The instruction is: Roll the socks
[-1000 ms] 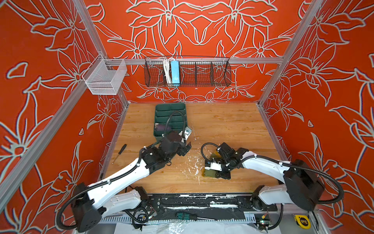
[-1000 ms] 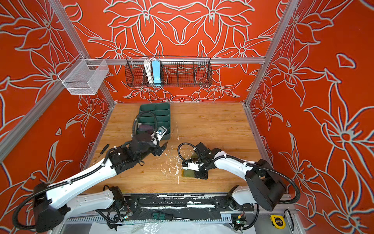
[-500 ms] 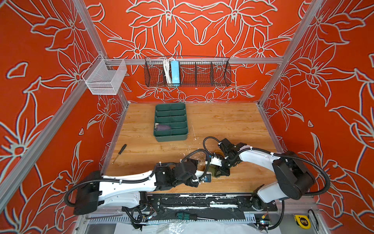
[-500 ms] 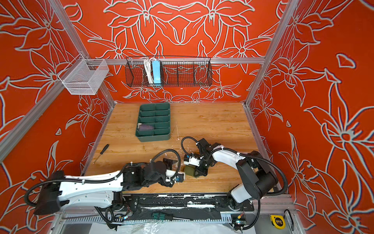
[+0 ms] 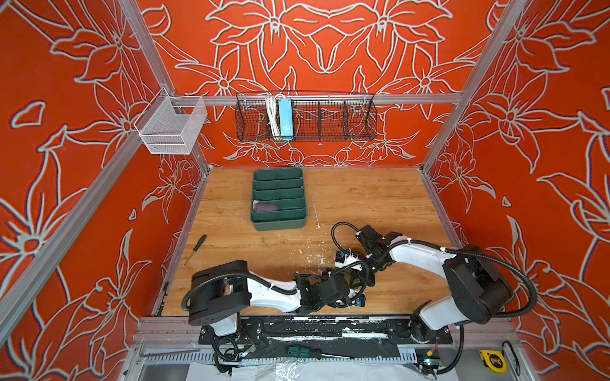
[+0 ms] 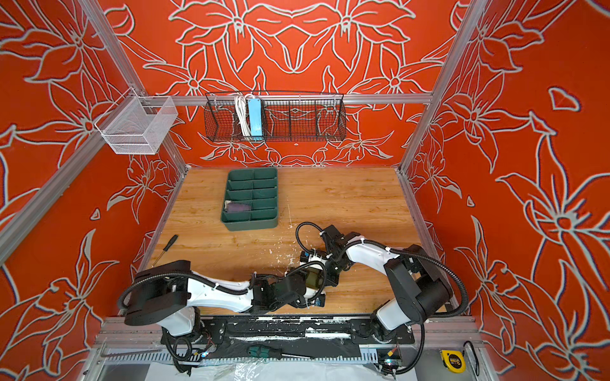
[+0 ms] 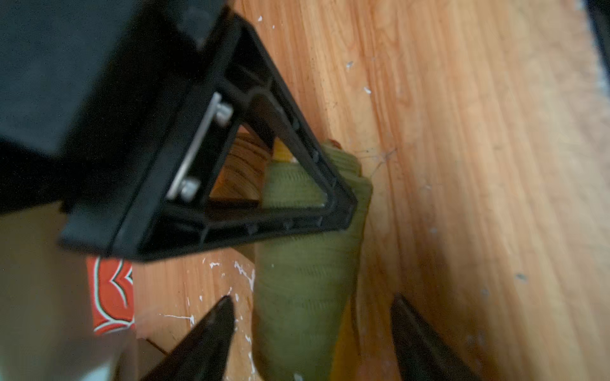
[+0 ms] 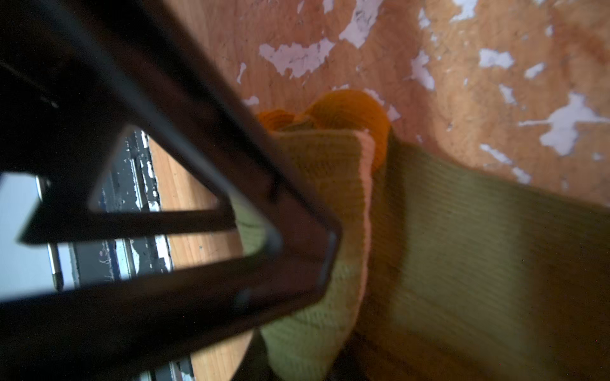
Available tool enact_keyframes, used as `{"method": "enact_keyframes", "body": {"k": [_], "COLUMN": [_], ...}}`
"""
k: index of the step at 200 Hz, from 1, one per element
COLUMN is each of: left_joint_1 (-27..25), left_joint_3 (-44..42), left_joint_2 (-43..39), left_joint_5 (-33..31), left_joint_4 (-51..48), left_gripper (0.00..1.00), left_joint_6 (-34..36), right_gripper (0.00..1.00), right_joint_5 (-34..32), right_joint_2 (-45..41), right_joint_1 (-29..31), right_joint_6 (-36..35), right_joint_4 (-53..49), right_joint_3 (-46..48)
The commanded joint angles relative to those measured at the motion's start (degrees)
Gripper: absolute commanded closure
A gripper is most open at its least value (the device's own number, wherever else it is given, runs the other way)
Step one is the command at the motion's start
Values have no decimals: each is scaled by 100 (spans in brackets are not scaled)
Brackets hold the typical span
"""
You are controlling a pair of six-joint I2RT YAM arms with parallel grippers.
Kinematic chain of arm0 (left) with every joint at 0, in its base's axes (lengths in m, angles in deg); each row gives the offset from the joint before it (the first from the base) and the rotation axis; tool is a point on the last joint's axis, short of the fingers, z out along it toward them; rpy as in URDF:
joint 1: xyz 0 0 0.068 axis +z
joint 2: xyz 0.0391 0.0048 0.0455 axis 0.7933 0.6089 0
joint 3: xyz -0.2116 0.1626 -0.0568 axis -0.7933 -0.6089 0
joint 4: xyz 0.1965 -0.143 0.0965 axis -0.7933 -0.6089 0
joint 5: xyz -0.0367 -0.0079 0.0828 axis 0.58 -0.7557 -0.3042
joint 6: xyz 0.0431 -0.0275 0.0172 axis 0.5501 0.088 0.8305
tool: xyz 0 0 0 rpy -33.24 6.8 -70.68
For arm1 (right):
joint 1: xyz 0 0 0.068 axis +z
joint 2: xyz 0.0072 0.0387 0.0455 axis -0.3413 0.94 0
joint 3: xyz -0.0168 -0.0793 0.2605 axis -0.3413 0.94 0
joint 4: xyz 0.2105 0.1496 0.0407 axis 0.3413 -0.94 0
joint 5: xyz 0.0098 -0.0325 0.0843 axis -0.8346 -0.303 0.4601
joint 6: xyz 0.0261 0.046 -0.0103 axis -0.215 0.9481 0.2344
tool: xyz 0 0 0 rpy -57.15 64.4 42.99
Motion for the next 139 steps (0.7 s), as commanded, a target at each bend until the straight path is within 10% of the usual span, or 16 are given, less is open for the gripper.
{"method": "enact_keyframes", "body": {"k": [1,93,111,139], "left_joint_1": [118,348,384,523], "left_joint_3": [159,525,646,675], "left_joint_2": [281,658,602,475], "left_joint_5": [-3,665,700,706], "left_joint_4": [327,-706,-1134,-1547], "left_gripper": [39,100,100,100], "left_joint_6": [24,-716,-968,-1188], "right_gripper": [100,100,64,40], "right_joint_5": [-222,-374,-843,-1452], "right_joint_2": [201,79,-59,-632], "right_joint_1": [-2,-1,6,27], "right_joint_6": [-140,15,289,309], "right_joint_4": [-91,-26,-8,-37], "right_joint_3": [68,62,-9,16]}}
